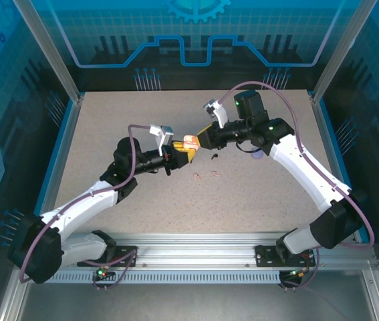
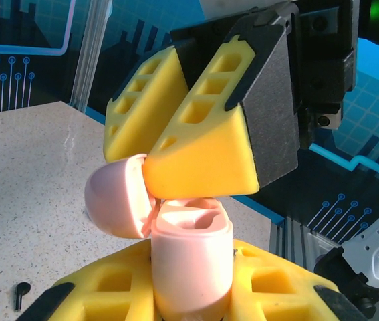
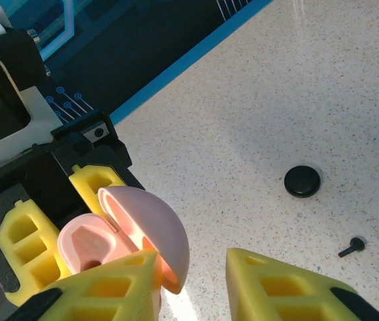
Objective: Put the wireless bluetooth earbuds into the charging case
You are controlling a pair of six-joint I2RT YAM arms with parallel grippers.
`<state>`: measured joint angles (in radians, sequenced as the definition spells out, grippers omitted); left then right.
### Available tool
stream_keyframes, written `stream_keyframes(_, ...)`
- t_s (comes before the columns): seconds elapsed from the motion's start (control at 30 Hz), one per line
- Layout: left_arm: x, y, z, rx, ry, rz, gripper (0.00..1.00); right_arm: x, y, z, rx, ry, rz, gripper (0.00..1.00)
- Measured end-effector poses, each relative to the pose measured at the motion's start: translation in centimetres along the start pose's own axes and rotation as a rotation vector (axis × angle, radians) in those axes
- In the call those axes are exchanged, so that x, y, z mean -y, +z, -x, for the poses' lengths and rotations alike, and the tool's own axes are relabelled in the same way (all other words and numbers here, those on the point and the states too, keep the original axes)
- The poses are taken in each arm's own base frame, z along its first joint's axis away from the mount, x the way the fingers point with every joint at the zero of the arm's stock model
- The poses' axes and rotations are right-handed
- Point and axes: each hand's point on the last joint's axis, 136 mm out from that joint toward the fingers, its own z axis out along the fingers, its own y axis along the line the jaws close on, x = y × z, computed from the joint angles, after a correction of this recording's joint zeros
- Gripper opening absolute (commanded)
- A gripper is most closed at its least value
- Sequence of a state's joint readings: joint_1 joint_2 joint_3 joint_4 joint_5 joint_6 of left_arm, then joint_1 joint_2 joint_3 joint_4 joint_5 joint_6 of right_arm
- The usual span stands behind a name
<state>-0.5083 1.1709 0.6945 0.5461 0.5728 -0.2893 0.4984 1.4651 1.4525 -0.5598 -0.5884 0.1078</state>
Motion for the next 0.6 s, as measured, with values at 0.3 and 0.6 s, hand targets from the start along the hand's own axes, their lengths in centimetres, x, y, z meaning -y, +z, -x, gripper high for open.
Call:
stream_keyframes(0.3, -0.26, 0.15, -0.27, -0.012, -0.012, 0.011, 0.0, -0.17, 0.09, -0.18, -0.009, -0.005, 0.015, 0.03)
stream_keyframes(0.6, -0.26, 0.21, -0.28, -0.022, -0.019, 0.014, 0.0, -0.15, 0.03, -0.21, -0.012, -0.007, 0.011, 0.0)
